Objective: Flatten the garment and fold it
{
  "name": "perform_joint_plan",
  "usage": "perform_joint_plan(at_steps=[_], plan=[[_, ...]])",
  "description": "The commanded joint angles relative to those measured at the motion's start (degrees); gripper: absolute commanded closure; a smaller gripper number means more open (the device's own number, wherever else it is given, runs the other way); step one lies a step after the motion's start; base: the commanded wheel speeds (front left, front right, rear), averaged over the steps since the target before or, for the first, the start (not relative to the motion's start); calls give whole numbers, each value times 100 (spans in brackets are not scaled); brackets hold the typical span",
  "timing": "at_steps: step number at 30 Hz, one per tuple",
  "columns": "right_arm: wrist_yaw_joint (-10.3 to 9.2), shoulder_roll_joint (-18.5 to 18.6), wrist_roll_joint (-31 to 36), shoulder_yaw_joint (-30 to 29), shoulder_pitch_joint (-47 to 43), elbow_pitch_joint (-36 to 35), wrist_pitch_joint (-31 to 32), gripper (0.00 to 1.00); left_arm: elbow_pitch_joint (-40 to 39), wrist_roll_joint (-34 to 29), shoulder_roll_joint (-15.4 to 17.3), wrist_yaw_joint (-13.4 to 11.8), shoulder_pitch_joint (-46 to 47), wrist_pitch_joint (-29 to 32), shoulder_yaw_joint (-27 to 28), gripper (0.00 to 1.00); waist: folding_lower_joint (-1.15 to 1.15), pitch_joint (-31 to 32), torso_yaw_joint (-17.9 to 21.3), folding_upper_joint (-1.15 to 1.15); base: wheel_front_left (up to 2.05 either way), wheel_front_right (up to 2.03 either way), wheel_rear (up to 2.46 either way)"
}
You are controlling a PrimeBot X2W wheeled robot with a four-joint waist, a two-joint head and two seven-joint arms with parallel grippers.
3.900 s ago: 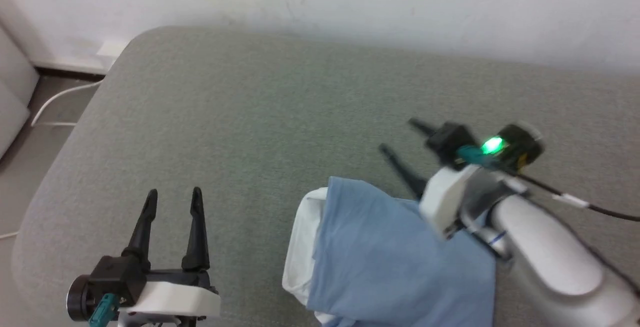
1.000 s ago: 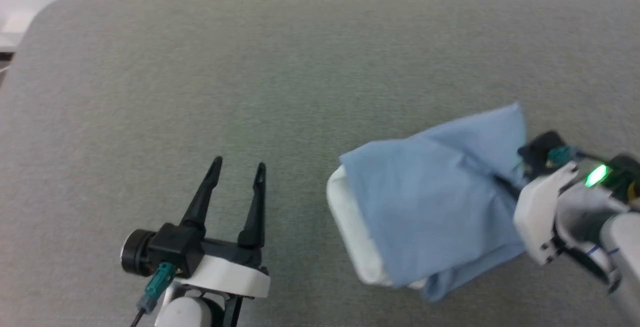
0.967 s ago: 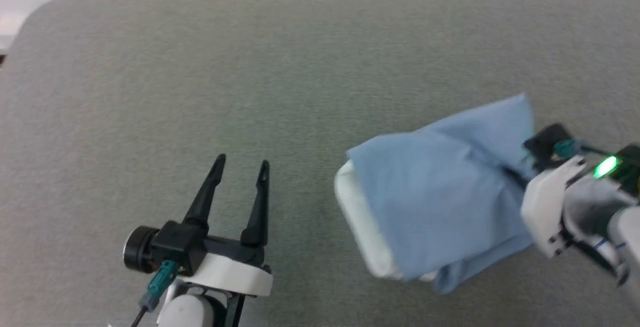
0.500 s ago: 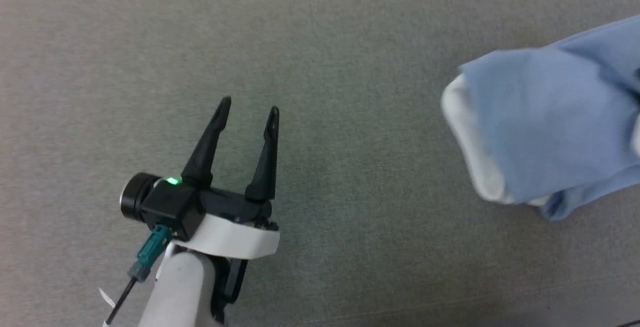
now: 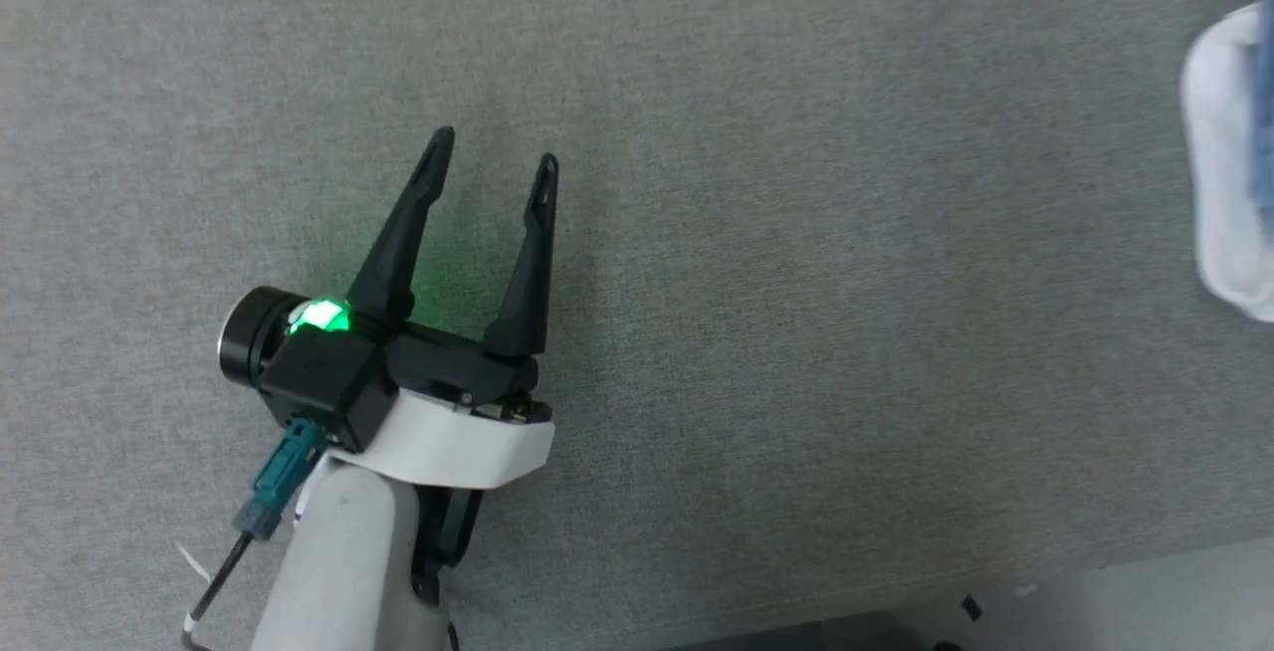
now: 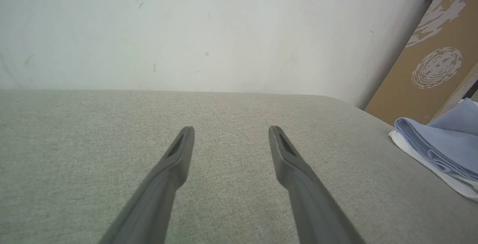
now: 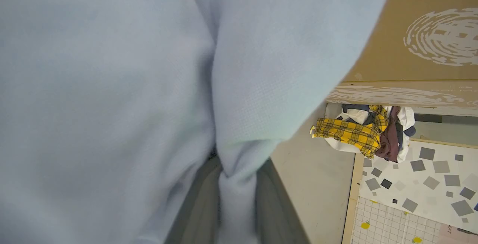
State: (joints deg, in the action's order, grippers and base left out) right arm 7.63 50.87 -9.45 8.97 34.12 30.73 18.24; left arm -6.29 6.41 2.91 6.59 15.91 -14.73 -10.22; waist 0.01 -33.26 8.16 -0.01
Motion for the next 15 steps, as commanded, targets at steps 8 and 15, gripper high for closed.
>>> perform_joint_plan(at_steps=[8,15], plan=[[-14,-210,598,-828,215,543,-726,0,26,-15,-3,64,181,-27,16,0,-1,-269,-237,1,0,0,0],[-14,-277,880,-898,253,659,-841,0,128,110,-3,43,88,-27,68,0,-1,202,-208,1,0,0,0]])
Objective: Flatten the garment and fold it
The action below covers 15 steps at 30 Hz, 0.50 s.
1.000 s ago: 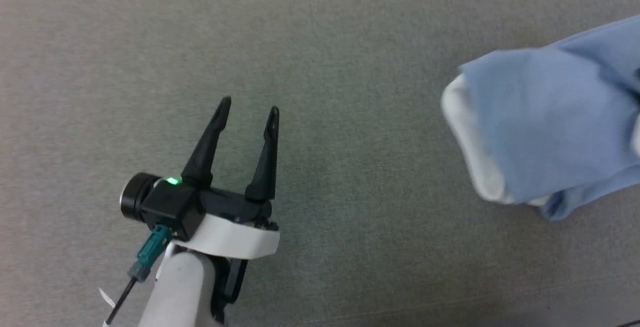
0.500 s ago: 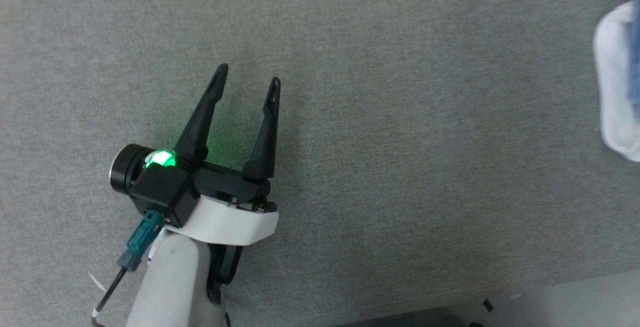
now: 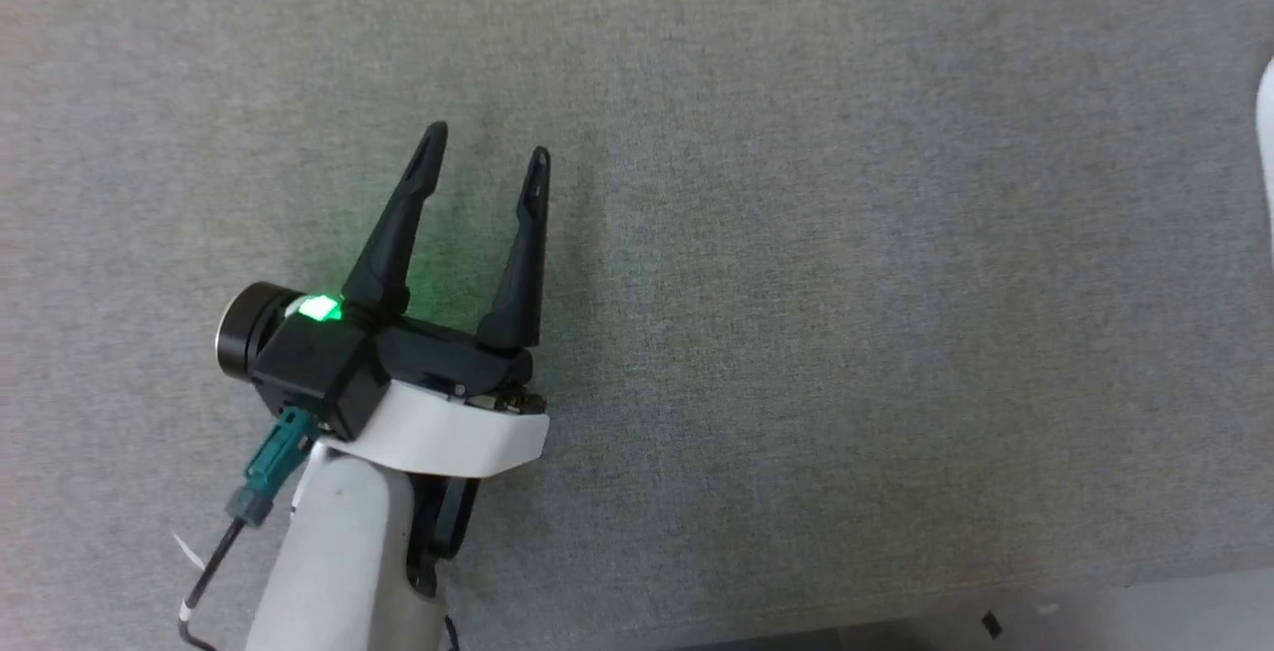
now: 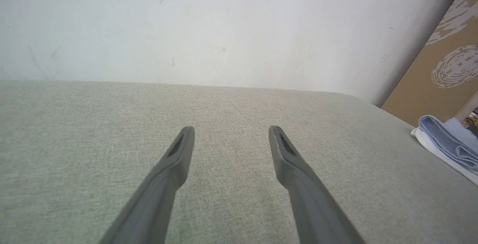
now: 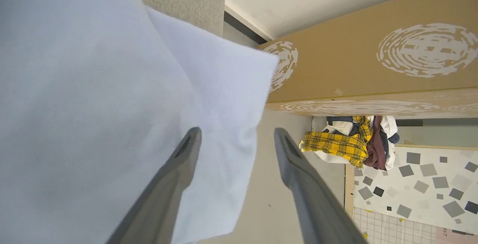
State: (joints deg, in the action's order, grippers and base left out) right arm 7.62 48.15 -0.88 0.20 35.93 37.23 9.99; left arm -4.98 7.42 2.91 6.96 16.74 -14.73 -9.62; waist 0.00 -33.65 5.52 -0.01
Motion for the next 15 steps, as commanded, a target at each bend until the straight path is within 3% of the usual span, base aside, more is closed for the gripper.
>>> perform_joint_plan(at_steps=[1,8,15], plan=[[-13,-1,37,5,83,-12,-28,0,9,41,-3,-11,-35,-27,12,0,0,360,68,1,0,0,0],[-13,-255,-176,264,213,-493,-179,0,101,250,-3,-184,-447,-27,127,0,0,1347,116,1,0,0,0],[-13,-963,-606,232,99,-1413,-689,0,228,284,-3,-475,-853,-27,465,0,0,2152,31,1,0,0,0]])
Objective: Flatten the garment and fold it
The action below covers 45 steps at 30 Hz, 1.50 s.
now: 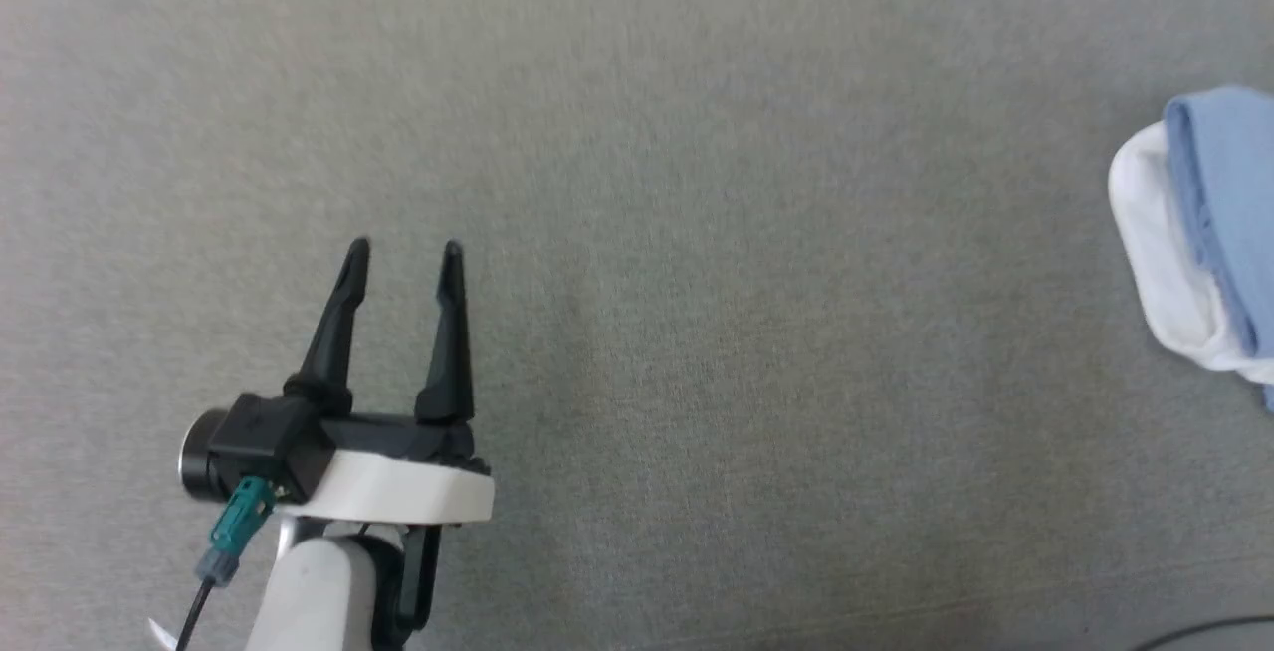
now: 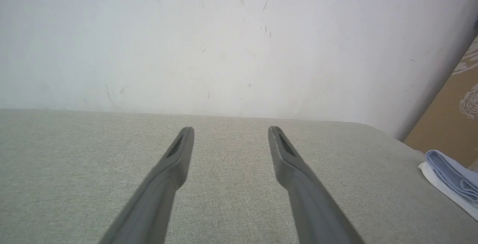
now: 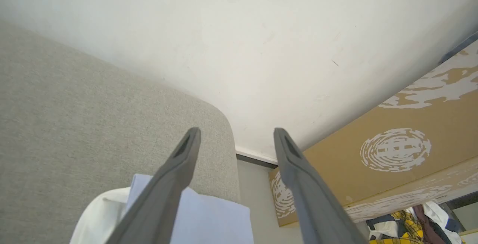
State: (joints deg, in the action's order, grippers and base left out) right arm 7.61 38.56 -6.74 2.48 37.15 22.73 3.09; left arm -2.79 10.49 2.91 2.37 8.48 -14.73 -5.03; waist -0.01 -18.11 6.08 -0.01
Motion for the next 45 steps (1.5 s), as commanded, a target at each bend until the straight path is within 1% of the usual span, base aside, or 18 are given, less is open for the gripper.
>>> perform_joint_plan(at_steps=[1,8,11,15,19,22,26,31,37,45], plan=[[-12,-121,-24,8,-84,-107,-92,0,18,-47,-3,-52,-77,-27,46,0,1,686,-45,1,0,0,0],[-12,-1156,-62,-187,-756,-1012,-619,0,66,-126,-3,-168,-466,-27,310,0,1,1146,-167,1,0,0,0],[-12,-1632,-70,-339,-1164,-1417,-735,0,63,-164,-3,-224,-596,-27,389,0,1,1233,-243,1,0,0,0],[-12,-2194,-54,-373,-1789,-1889,-854,0,90,-205,-3,-281,-718,-27,400,0,1,1327,-366,1,0,0,0],[-12,-2741,-125,-341,-2395,-2109,-961,0,128,-232,-3,-297,-825,-27,359,0,1,1392,-471,1,0,0,0],[-12,-3044,-41,-338,-2767,-2126,-1115,0,198,-272,-3,-333,-903,-27,309,0,1,1435,-536,1,0,0,0],[-12,-3289,321,-517,-3151,-2023,-1370,0,366,-287,-3,-399,-997,-27,267,0,1,1513,-600,1,0,0,0],[-12,-3454,541,-456,-3505,-1941,-1541,0,464,-402,-3,-442,-1082,-27,204,0,1,1593,-657,1,0,0,0],[-12,-3543,613,-441,-3729,-1876,-1637,0,551,-455,-3,-432,-1103,-27,175,0,1,1614,-715,1,0,0,0],[-12,-3565,551,-411,-3735,-1853,-1683,0,534,-516,-3,-434,-1094,-27,191,0,1,1584,-726,1,0,0,0]])
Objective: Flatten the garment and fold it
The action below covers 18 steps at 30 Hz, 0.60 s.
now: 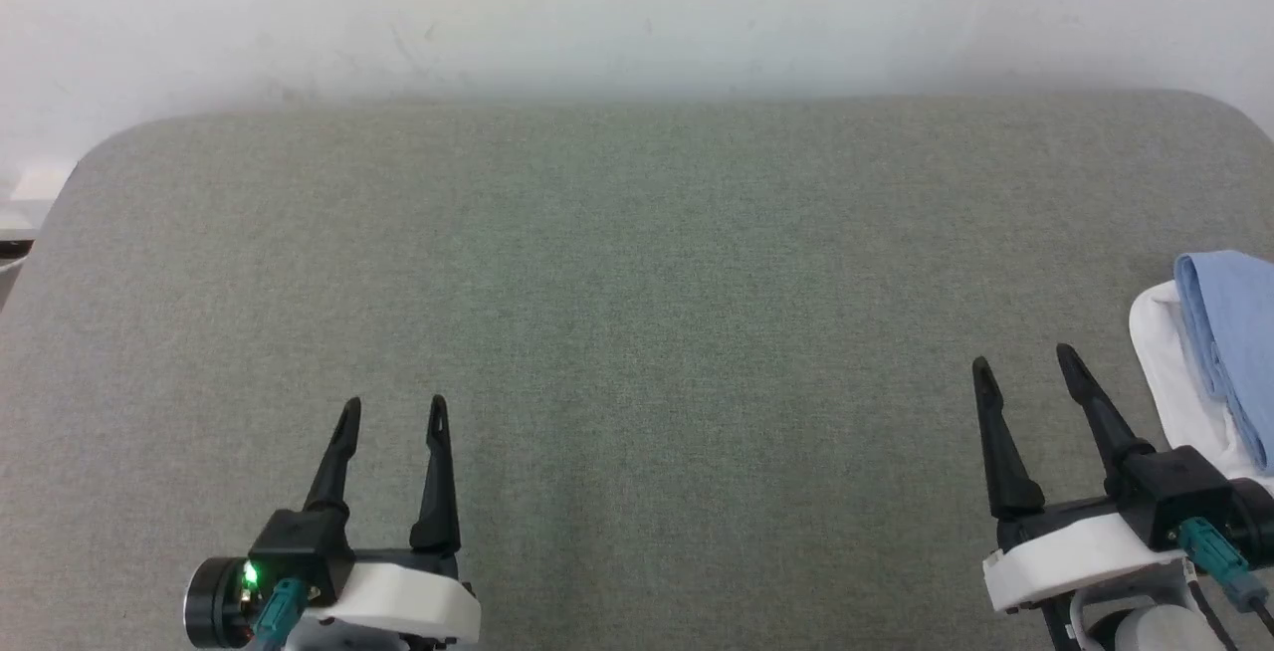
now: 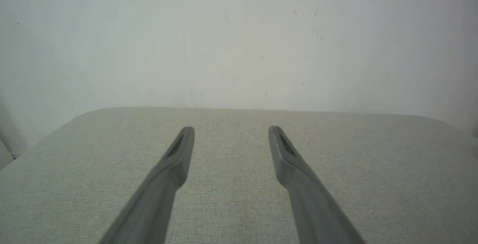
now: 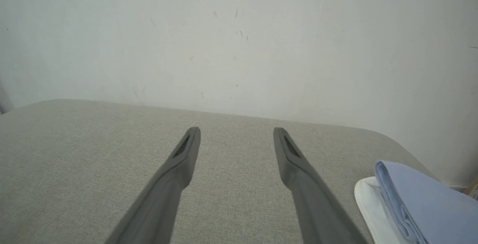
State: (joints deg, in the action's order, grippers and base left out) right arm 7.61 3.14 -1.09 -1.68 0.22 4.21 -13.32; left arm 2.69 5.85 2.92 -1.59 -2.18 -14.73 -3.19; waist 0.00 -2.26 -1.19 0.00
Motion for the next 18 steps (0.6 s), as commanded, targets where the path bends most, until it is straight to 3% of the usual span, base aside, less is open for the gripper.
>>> perform_joint_plan(at_steps=[1,7,8,18], plan=[[-12,-23,-33,4,-38,-2,-44,0,-32,-75,-4,-42,-22,-27,7,0,0,-4,0,0,0,0,0],[-12,-25,-49,-10,-25,11,-50,0,-130,-100,-4,-48,-7,-27,-4,0,0,-1,0,0,0,0,0],[0,-2,-41,-4,0,4,-5,100,-113,-65,1,-4,0,1,-7,100,0,-3,0,0,0,0,0],[-1,2,-33,6,-1,-19,81,100,-135,-116,1,5,12,86,3,100,0,12,6,0,0,0,0]])
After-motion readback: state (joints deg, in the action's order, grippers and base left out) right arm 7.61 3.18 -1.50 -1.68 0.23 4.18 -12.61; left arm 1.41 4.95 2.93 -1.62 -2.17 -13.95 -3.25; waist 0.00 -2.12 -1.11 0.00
